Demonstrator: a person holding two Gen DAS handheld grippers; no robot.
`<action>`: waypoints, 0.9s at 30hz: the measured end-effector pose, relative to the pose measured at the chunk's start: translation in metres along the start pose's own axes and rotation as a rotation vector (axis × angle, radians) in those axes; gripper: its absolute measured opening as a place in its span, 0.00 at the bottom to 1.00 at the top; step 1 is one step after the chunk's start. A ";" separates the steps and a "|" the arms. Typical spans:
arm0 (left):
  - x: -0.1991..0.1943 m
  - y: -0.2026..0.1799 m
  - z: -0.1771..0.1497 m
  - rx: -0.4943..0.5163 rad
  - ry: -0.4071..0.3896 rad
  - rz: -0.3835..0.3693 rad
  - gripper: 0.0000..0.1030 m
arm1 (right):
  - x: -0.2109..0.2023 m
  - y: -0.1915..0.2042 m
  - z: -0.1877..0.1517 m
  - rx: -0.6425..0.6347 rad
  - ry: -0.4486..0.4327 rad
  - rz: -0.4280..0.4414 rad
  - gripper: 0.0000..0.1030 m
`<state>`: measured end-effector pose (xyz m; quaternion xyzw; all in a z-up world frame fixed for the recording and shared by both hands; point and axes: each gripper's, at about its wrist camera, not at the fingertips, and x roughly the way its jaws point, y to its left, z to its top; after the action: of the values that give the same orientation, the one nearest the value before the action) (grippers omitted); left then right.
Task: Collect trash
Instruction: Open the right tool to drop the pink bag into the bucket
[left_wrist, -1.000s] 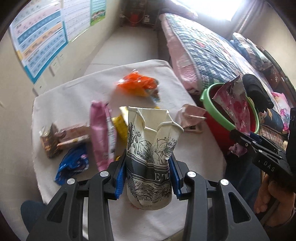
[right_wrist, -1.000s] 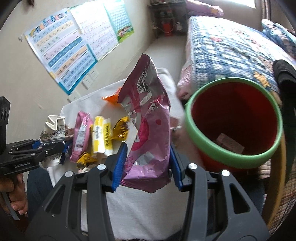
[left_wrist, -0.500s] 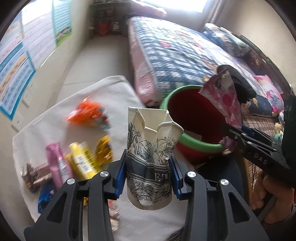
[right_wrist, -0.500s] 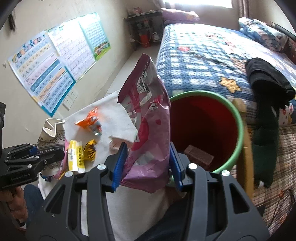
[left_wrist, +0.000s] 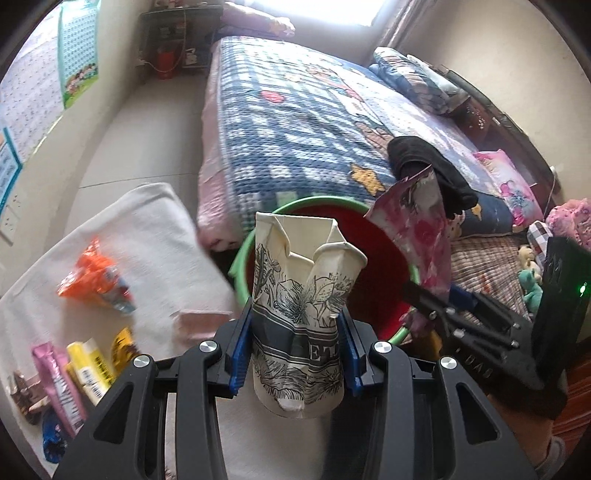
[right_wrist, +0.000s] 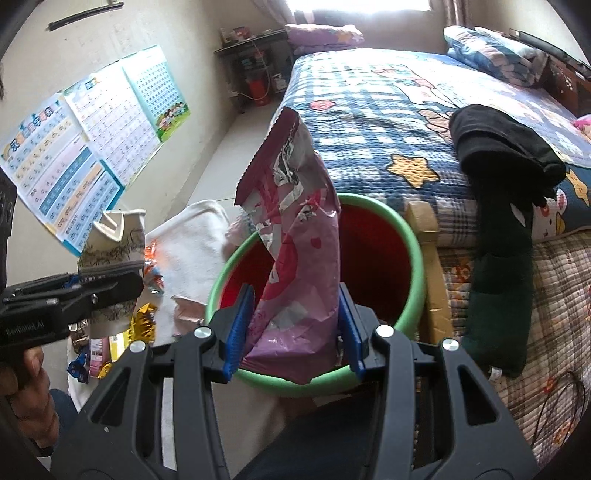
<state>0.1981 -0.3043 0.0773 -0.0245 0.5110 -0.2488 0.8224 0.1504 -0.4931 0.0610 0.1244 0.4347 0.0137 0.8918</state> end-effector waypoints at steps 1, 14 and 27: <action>0.003 -0.003 0.003 0.004 0.002 -0.001 0.37 | 0.002 -0.004 0.000 0.007 0.003 -0.002 0.42; 0.045 -0.015 0.028 -0.011 0.062 -0.030 0.38 | 0.017 -0.025 0.006 0.049 0.013 -0.003 0.42; 0.039 -0.010 0.042 -0.041 0.010 -0.037 0.79 | 0.019 -0.027 0.008 0.050 -0.004 -0.017 0.82</action>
<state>0.2440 -0.3390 0.0686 -0.0498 0.5195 -0.2537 0.8144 0.1657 -0.5182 0.0449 0.1430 0.4341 -0.0053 0.8894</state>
